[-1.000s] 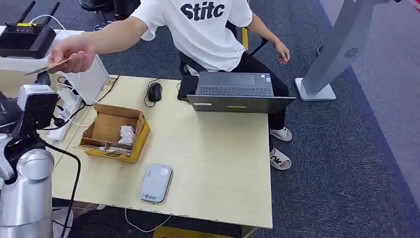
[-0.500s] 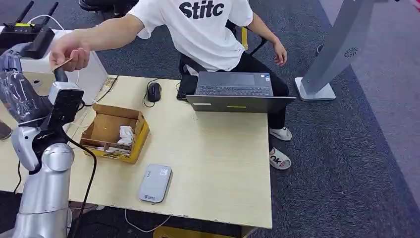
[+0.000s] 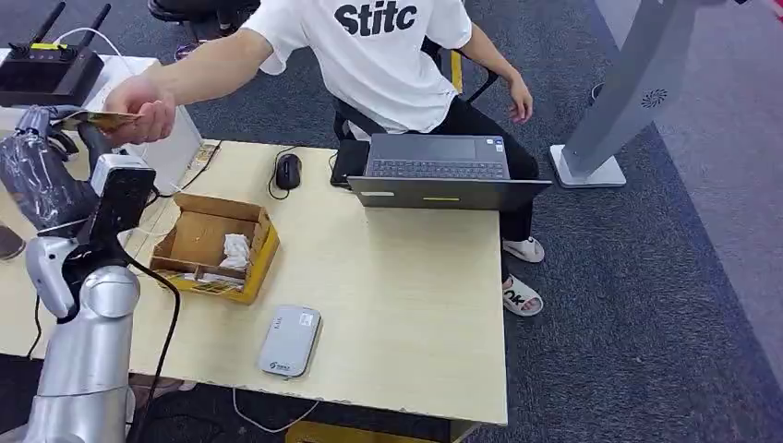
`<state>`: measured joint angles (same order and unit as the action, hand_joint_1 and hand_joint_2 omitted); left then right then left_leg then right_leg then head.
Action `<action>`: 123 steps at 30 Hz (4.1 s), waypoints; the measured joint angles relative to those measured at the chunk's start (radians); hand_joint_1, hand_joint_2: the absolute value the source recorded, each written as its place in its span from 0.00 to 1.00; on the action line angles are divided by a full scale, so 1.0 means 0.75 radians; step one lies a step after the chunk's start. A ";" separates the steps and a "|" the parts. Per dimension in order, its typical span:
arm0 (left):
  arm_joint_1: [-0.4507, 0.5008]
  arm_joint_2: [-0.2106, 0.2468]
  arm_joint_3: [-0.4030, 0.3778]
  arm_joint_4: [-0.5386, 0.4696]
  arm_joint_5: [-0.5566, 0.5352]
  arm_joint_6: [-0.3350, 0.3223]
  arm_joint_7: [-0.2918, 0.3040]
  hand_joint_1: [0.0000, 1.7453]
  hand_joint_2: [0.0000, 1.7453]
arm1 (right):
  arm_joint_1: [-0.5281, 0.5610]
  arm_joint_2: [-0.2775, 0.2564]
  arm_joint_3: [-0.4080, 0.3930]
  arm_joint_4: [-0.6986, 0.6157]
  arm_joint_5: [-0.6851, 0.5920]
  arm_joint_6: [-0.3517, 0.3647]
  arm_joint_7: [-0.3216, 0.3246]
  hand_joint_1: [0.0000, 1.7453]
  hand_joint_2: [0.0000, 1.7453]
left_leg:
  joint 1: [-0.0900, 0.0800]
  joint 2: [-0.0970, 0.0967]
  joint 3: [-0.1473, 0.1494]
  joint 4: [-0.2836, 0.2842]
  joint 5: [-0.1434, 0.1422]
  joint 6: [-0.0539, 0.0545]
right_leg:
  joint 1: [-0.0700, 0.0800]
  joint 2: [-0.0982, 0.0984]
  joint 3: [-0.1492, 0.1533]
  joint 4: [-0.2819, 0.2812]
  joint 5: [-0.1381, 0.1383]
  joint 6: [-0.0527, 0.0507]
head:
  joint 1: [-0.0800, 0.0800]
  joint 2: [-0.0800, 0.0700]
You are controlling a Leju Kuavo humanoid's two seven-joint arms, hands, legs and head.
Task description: Pass the card to the sensor for recognition and then transmit it.
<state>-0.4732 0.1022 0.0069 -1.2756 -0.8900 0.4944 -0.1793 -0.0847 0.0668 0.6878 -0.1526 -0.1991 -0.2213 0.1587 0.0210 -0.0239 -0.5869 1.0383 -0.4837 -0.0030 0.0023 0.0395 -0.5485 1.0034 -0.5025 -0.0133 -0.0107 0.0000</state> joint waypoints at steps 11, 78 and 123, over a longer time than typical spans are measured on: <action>0.039 -0.005 -0.021 0.008 0.044 -0.081 -0.027 1.00 1.00 | 0.001 0.000 -0.001 0.000 -0.018 -0.007 -0.015 0.00 1.00 | 0.000 0.000 0.000 0.000 0.000 0.000 | 0.000 0.000 -0.001 0.000 0.000 0.000 | 0.001 0.000; 0.504 -0.121 -0.338 0.040 -0.107 -0.359 0.012 1.00 1.00 | 0.011 0.018 -0.009 0.000 -0.013 -0.040 -0.002 0.00 1.00 | 0.000 0.000 -0.001 0.000 -0.001 0.001 | 0.000 -0.001 -0.001 0.000 -0.001 0.000 | 0.001 0.000; 0.550 -0.136 -0.373 0.237 -0.235 -0.360 0.017 1.00 1.00 | 0.006 0.024 0.013 0.000 0.022 -0.031 0.019 0.00 1.00 | 0.000 0.000 -0.001 0.000 -0.001 0.001 | 0.000 0.000 -0.001 0.000 -0.001 0.000 | 0.001 0.000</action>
<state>-0.0605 0.0000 -0.2728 -1.0975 -1.0662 0.2243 -0.1667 -0.0801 0.0847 0.6977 -0.1526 -0.1823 -0.2441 0.1732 0.0210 -0.0241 -0.5878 1.0382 -0.4846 -0.0024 0.0024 0.0392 -0.5494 1.0034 -0.5031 -0.0130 -0.0103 0.0000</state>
